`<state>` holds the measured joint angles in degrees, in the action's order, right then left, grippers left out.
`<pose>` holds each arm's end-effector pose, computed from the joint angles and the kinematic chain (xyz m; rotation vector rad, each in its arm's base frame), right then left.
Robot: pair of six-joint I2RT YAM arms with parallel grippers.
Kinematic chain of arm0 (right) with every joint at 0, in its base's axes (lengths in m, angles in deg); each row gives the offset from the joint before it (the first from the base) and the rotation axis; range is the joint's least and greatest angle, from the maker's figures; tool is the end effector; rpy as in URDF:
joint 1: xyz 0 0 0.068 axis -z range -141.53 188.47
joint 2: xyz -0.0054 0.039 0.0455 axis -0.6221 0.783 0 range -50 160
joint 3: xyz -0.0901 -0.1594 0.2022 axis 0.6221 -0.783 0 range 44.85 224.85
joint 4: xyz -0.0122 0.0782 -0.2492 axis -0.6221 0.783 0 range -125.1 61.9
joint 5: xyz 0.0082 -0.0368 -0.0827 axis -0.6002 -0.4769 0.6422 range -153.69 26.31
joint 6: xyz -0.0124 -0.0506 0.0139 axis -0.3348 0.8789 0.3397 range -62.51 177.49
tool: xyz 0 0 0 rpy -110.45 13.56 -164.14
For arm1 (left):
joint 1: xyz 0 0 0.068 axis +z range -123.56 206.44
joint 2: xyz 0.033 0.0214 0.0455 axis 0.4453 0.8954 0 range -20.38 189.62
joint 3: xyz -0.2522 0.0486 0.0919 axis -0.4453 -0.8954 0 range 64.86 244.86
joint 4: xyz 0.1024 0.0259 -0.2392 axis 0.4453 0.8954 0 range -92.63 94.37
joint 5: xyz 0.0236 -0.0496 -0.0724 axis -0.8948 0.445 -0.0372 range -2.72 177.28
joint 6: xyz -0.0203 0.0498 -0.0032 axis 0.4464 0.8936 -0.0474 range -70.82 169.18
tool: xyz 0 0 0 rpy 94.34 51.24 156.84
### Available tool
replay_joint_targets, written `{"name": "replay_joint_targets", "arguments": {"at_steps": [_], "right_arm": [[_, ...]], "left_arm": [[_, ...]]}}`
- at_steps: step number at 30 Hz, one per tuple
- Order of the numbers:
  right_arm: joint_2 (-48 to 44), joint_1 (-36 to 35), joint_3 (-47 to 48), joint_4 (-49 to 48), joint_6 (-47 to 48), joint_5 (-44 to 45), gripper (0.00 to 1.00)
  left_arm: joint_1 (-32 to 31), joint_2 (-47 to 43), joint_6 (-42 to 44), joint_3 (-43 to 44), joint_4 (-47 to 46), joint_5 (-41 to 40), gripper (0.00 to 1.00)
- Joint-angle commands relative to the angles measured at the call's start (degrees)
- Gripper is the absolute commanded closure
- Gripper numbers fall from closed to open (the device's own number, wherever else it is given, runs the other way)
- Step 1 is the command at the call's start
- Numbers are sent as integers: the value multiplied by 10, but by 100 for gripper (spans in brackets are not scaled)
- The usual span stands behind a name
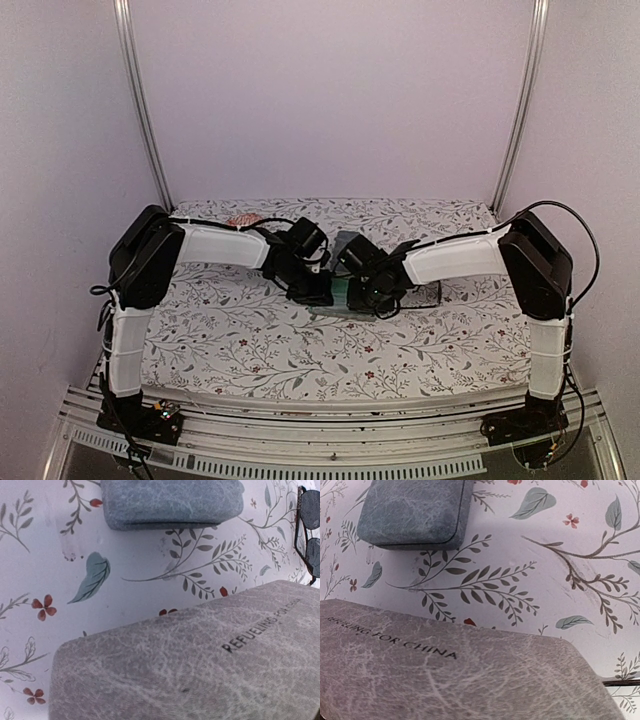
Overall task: Organize the sunglasses
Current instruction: Place the glasses cleaning cloth in the sunglasses case.
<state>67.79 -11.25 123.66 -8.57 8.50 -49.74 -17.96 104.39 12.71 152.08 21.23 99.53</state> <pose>0.2756 0.3120 0.1408 0.0541 2.6730 0.2269 0.3187 -0.3227 0.1332 0.2714 2.8037 -0.6954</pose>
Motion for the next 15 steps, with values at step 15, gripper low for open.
{"name": "replay_joint_targets", "arguments": {"at_steps": [15], "right_arm": [[-181,34,-20,51,53,83,50]], "left_arm": [[6,-159,20,-65,-44,-31,51]]}}
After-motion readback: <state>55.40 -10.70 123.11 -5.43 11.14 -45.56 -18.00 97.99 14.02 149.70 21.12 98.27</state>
